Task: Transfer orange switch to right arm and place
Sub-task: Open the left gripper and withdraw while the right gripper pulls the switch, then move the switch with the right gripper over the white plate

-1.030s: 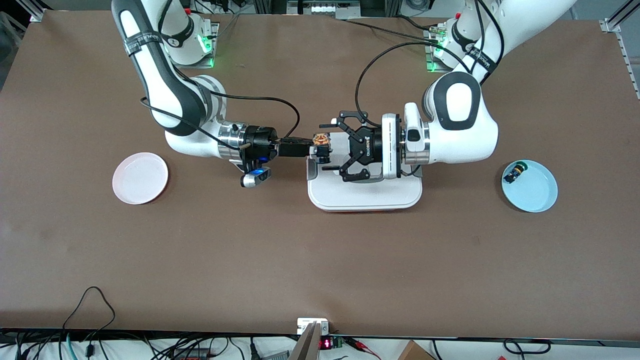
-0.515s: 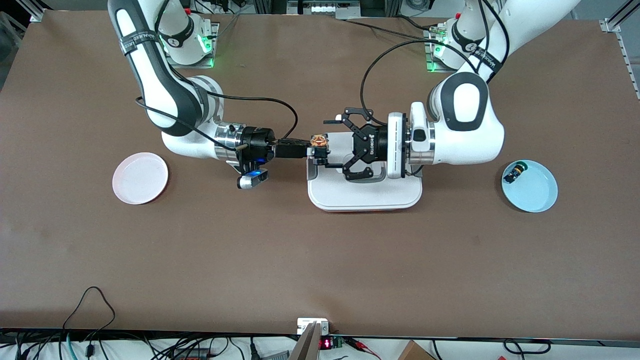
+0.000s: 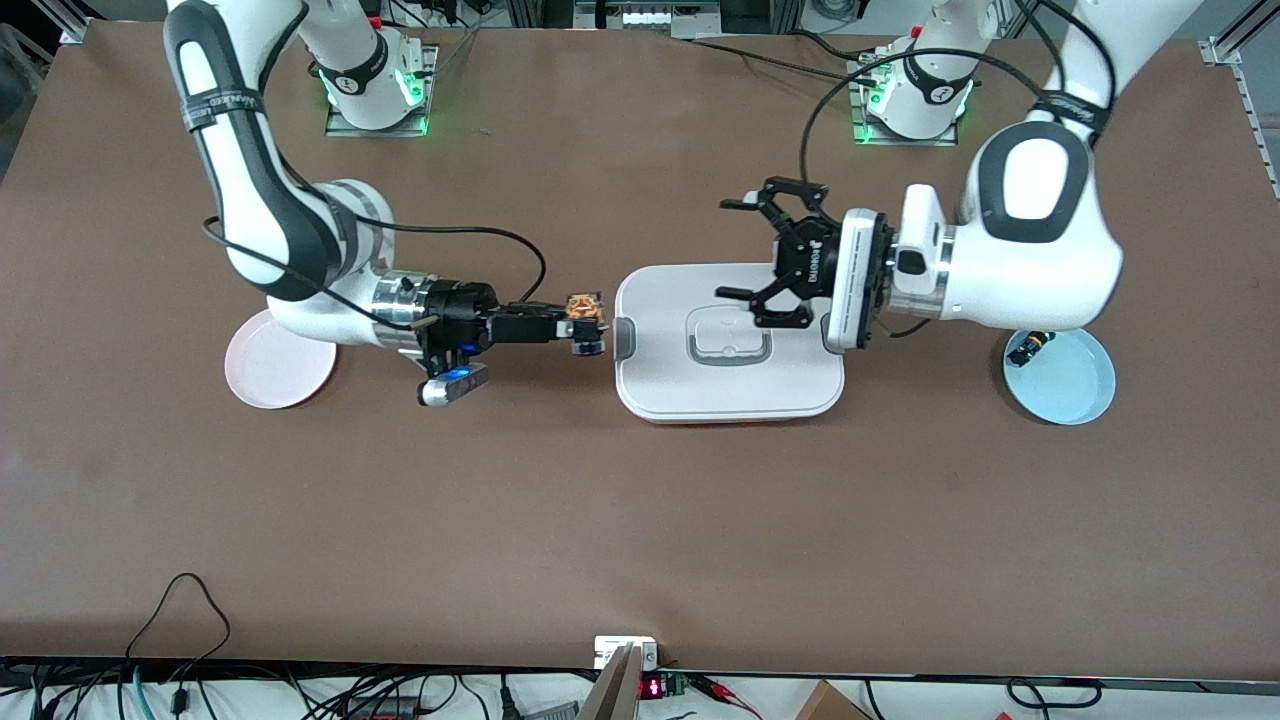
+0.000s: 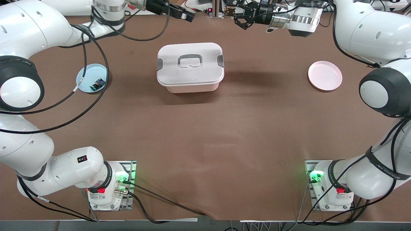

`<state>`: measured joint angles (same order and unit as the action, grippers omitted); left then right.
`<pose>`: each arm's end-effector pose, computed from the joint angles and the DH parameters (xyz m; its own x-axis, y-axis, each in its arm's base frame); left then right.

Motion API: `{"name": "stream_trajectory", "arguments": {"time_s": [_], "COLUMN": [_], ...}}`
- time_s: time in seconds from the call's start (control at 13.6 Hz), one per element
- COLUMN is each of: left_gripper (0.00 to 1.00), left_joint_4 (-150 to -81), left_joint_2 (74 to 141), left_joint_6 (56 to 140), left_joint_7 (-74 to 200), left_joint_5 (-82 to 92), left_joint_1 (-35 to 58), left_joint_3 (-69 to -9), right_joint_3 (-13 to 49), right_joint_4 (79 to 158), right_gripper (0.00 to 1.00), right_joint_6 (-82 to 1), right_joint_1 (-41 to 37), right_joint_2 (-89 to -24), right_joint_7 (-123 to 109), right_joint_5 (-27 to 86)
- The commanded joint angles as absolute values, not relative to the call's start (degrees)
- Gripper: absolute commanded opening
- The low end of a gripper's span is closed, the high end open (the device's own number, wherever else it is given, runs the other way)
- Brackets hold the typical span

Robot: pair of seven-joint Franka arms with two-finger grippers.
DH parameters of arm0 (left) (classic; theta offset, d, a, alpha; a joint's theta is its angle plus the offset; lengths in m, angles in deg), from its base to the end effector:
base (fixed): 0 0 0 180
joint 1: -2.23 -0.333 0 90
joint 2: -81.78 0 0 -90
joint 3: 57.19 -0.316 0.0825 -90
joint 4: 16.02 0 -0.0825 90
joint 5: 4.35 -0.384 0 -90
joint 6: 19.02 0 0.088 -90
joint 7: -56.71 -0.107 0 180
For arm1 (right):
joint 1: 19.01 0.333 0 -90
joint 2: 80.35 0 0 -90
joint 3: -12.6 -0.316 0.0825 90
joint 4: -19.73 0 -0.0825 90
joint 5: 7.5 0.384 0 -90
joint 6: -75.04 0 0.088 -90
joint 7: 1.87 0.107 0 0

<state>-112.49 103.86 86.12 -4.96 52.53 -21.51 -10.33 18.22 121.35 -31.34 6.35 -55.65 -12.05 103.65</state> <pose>0.5869 -0.2549 0.4787 0.6048 -0.4509 0.6565 -0.7403 -0.0145 0.6721 0.6067 0.3032 0.3776 0.8694 -0.0449 -0.4921 -0.4851 0.1124 -0.8672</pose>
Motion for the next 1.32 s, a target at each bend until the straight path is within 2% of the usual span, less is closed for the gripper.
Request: {"name": "stream_trajectory", "arguments": {"time_s": [0.0, 0.22, 0.52, 0.66, 0.96, 1.03, 1.18, 1.25], "left_gripper": [1.00, 1.00, 1.00, 1.00, 1.00, 1.00, 1.00, 1.00], "left_joint_4": [-111.47, -109.45, -100.16, -96.19, -91.70, -91.17, -91.95, -92.39], "left_joint_2": [103.13, 103.13, 103.31, 103.40, 103.22, 101.92, 96.65, 94.89], "left_joint_6": [77.09, 68.37, 57.83, 53.77, 52.53, 52.70, 53.14, 54.71], "left_joint_7": [5.34, 18.60, 39.43, 44.65, 46.42, 46.60, 46.69, 47.56], "left_joint_5": [41.66, 27.85, 14.05, 5.97, -11.09, -14.34, -14.03, -12.54], "left_joint_1": [-24.91, -27.03, -26.16, -26.07, -25.46, -22.93, -11.63, -8.52], "left_joint_3": [-9.91, -9.91, -9.91, -9.82, -9.99, -12.08, -27.23, -32.70], "right_joint_3": [17.87, 17.87, 17.96, 17.96, 18.66, 18.84, 18.75, 18.75], "right_joint_4": [118.09, 115.63, 114.04, 110.10, 102.97, 102.96, 103.22, 103.66], "right_gripper": [0.00, 0.00, 0.00, 0.00, 0.00, 0.00, 0.00, 0.00], "right_joint_6": [-27.63, -21.67, -14.72, -13.04, -11.01, -11.62, -11.62, -11.97], "right_joint_1": [3.59, -0.80, -5.81, -7.83, -8.29, -8.02, -8.02, -8.02], "right_joint_2": [-53.55, -51.35, -50.64, -50.82, -52.56, -54.05, -57.13, -58.80], "right_joint_7": [-9.17, -7.67, -7.58, -7.58, -7.05, -7.05, -7.84, -9.50], "right_joint_5": [99.83, 94.74, 84.29, 74.47, 53.46, 47.15, 35.45, 30.78]}}
